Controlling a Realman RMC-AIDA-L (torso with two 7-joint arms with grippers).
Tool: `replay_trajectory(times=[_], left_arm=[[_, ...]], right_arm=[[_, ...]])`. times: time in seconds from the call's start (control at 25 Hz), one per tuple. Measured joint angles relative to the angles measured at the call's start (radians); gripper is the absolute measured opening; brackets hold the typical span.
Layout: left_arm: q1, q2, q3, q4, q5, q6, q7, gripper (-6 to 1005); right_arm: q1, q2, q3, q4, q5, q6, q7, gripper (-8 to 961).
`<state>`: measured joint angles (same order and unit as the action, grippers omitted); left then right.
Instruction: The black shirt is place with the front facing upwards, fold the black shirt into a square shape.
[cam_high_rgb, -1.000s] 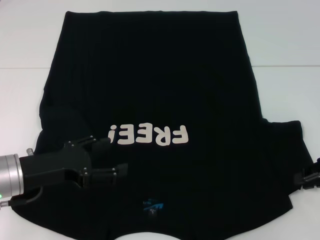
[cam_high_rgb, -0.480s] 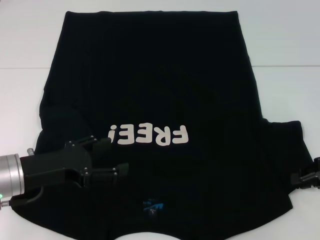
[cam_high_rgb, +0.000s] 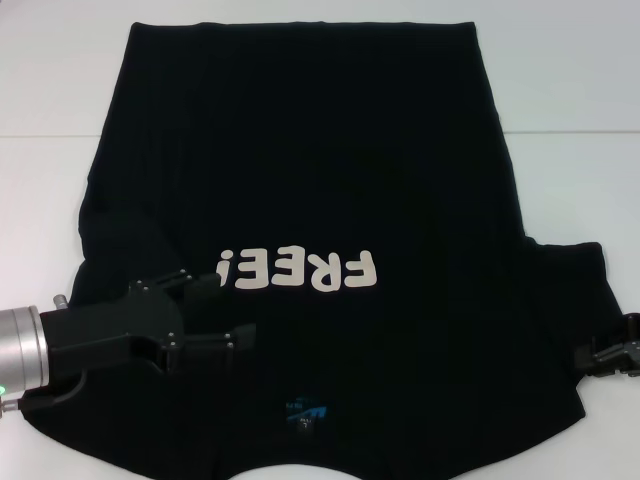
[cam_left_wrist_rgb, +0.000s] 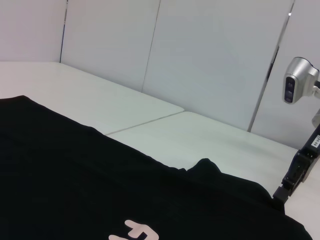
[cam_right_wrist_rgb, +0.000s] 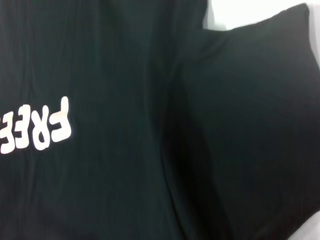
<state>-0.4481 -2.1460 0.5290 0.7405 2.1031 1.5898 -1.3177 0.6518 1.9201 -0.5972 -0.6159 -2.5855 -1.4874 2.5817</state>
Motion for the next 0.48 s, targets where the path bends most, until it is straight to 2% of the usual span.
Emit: replay_trajectory(times=[0.4, 0.48], left_arm=[[-0.003, 0.0, -0.001, -0.001, 0.0, 0.004, 0.0, 933], [-0.004, 0.0, -0.002, -0.001, 0.0, 0.007, 0.0, 933]], right_arm=[[0.0, 0.001, -0.024, 0.005, -0.002, 0.013, 0.013, 322], [0.001, 0.001, -0.026, 0.005, -0.002, 0.015, 0.013, 295]])
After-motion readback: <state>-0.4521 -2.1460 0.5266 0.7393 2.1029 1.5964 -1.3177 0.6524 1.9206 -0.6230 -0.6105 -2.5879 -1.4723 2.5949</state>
